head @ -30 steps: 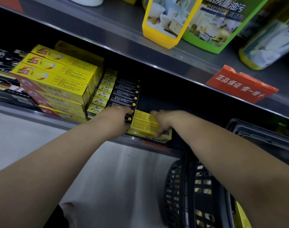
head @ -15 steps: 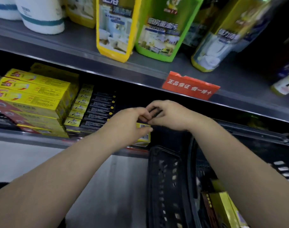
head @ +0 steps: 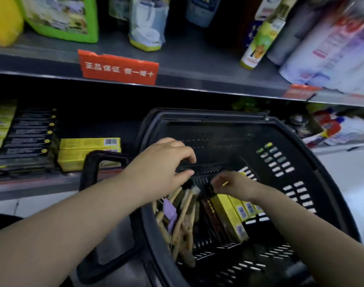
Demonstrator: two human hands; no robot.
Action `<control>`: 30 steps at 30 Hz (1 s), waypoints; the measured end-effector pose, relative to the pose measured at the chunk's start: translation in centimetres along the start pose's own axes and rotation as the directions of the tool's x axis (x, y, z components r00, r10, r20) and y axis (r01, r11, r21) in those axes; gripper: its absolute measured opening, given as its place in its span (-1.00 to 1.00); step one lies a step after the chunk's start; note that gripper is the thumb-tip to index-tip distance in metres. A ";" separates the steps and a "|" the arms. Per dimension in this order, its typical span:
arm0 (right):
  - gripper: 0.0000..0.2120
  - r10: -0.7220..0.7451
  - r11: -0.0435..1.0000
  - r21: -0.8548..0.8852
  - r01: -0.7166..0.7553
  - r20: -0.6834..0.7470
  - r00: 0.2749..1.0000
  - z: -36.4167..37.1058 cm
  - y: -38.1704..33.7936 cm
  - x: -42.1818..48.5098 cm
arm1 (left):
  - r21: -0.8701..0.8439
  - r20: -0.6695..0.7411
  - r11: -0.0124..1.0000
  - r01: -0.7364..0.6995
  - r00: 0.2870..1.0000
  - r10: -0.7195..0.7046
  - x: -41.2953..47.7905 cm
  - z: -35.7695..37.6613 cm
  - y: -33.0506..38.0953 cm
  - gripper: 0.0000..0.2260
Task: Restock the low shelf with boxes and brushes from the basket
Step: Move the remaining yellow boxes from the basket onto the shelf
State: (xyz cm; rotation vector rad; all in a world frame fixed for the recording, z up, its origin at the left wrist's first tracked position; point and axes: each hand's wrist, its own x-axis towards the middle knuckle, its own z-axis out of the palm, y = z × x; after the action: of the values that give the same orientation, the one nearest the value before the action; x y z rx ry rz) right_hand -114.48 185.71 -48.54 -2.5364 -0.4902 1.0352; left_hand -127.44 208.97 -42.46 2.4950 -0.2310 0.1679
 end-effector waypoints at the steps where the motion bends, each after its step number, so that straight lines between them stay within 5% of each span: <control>1: -0.73 0.080 0.992 -0.106 -0.074 0.058 0.995 0.8 1.9 0.5 | 0.012 0.033 1.000 -0.013 0.999 0.013 0.3 0.9 0.5 -0.81; 5: -0.36 0.363 0.802 -0.538 -0.260 0.093 0.927 3.7 6.5 1.7 | 0.048 0.155 0.998 -0.034 0.988 0.026 0.8 2.9 1.2 -0.81; 9: -0.58 0.352 0.759 -0.570 -0.314 -0.046 0.935 6.3 6.9 3.1 | 0.048 0.189 0.999 -0.008 0.982 -0.001 0.8 2.9 1.2 -0.83; 13: -0.45 0.394 0.651 -0.669 -0.359 -0.107 0.913 7.4 7.7 4.4 | 0.052 0.220 0.999 0.011 0.975 -0.022 0.6 2.9 1.3 -0.83; 15: -0.40 0.380 0.661 -0.667 -0.344 -0.098 0.920 7.6 7.7 4.8 | 0.068 0.241 0.998 0.009 0.970 -0.025 0.5 2.9 1.3 -0.84; 18: -0.59 0.363 0.709 -0.637 -0.301 -0.036 0.931 5.4 6.3 5.0 | 0.079 0.256 0.997 0.021 0.966 -0.040 0.5 2.9 1.3 -0.84; 20: -0.72 0.377 0.845 -0.415 -0.337 0.015 0.926 2.2 4.8 4.6 | 0.065 0.264 0.996 0.058 0.962 -0.073 0.7 3.0 1.3 -0.80; 22: -0.68 0.332 0.942 0.013 -0.334 0.099 0.938 -1.1 2.9 3.2 | 0.038 0.257 0.993 0.108 0.960 -0.114 1.0 3.1 1.4 -0.69; 26: -0.62 -0.083 0.782 0.616 -0.095 0.254 0.964 -4.5 0.0 -0.6 | -0.248 0.281 0.893 0.375 0.910 -0.304 1.7 3.0 1.5 -0.41; 30: -0.72 -0.268 0.664 0.747 -0.004 0.243 0.932 -4.2 -2.1 -1.8 | -0.511 0.492 0.550 0.661 0.749 -0.444 1.7 3.4 1.9 -0.32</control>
State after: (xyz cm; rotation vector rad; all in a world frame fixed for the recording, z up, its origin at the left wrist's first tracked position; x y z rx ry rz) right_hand -113.09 185.98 -43.71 -1.5770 -0.2497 1.2862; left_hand -125.93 205.25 -43.82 1.7274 0.3580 -0.5094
